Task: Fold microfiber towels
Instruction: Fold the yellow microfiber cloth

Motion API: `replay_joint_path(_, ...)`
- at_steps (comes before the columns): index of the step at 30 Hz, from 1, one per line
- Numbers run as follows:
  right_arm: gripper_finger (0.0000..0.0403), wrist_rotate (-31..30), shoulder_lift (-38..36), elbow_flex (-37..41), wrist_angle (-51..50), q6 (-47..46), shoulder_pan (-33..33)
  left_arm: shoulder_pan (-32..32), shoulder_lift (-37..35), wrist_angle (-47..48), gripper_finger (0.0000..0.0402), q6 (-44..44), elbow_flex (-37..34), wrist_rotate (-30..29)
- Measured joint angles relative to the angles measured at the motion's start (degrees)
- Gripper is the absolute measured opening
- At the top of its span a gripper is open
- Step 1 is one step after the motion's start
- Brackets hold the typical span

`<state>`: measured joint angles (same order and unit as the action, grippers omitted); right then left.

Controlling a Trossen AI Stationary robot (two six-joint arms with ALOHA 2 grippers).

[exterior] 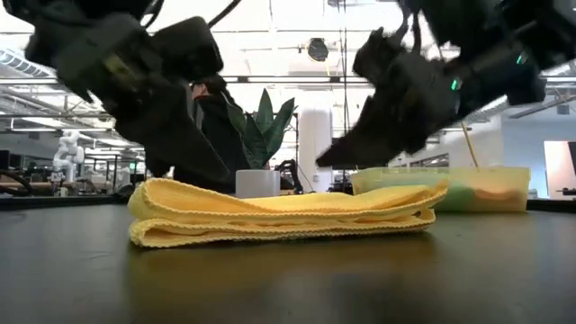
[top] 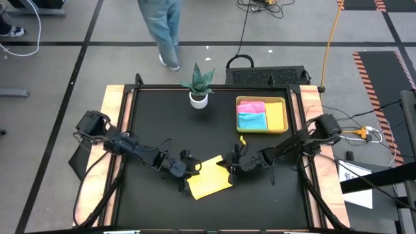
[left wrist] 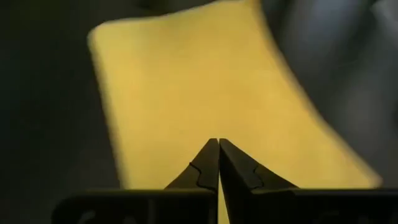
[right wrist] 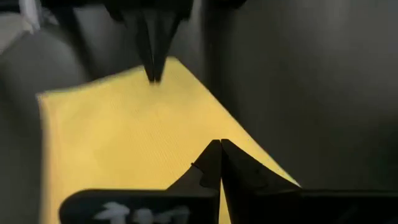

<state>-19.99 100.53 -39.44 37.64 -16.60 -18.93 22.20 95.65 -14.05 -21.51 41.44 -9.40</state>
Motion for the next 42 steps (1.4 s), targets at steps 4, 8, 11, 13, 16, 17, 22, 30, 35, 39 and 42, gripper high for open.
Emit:
replay_joint_path(4,0.0000,2.6,5.0,0.0,4.4,-0.1,1.6,-1.6,1.7,0.4,0.0005,-0.2,0.0,-1.5)
replay_joint_path(8,0.0000,3.6,8.2,0.0,4.4,-0.2,2.5,-2.3,3.9,3.3,0.0009,-2.5,-0.1,-0.8)
replay_joint_path(11,0.0000,2.2,7.4,-0.1,-0.4,-0.1,3.1,-2.0,3.6,6.4,0.0017,-5.6,-0.1,-0.5)
replay_joint_path(13,0.0000,-1.8,5.9,-0.1,-4.3,1.0,3.4,-1.3,3.3,7.2,0.0017,-7.4,0.0,-0.6)
replay_joint_path(16,0.0000,-10.1,2.6,0.2,-10.1,3.3,3.5,0.7,2.0,6.3,0.0008,-7.2,-0.1,-1.0)
replay_joint_path(17,0.0000,-12.0,1.2,0.2,-10.3,4.0,3.6,1.3,1.6,5.3,0.0004,-6.6,0.0,-1.4)
replay_joint_path(22,0.0000,-6.6,-4.8,0.0,-7.9,4.2,1.0,3.0,0.1,3.6,0.0012,-5.5,0.2,-8.3)
replay_joint_path(30,0.0000,9.7,1.8,0.0,0.7,-1.6,-2.5,2.2,0.5,14.6,0.0003,-8.3,0.0,-10.7)
replay_joint_path(35,0.0000,9.6,6.0,0.0,-1.5,-3.9,-0.5,3.9,-3.2,20.0,0.0013,-11.8,0.0,-11.7)
replay_joint_path(39,0.0000,7.8,2.8,0.0,-7.2,-2.6,2.0,6.0,-8.0,23.1,0.0005,-13.2,0.1,-14.2)
replay_joint_path(42,0.0000,0.7,-2.3,0.0,-12.4,0.8,2.6,7.3,-9.6,23.3,0.0005,-14.6,0.0,-14.6)
